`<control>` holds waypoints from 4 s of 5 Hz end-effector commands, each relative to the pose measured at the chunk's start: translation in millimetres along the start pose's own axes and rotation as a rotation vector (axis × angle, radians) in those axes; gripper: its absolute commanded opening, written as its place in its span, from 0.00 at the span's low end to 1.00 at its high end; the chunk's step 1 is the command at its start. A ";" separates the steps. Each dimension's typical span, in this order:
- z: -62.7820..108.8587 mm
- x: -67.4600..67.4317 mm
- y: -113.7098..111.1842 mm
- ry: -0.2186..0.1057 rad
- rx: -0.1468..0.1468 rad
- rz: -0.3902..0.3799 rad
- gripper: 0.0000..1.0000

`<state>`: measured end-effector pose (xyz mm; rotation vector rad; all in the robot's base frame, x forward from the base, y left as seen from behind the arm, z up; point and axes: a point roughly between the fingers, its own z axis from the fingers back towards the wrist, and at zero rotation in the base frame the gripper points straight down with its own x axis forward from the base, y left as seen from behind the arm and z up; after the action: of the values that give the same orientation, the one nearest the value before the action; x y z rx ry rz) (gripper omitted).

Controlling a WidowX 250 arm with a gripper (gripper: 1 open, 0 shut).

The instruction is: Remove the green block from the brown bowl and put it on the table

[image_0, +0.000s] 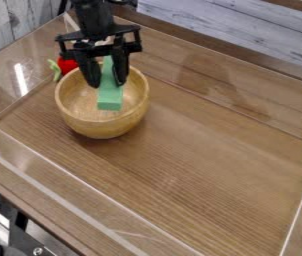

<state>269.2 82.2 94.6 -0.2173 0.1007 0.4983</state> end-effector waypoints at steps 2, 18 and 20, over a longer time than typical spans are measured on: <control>36.4 -5.7 -37.7 -0.113 -0.046 0.020 0.00; -40.5 -31.1 -82.9 -0.180 0.178 -0.410 1.00; -24.7 -28.3 -79.1 -0.196 0.169 -0.421 1.00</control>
<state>272.9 -5.4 70.7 -0.0168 -0.0222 0.0895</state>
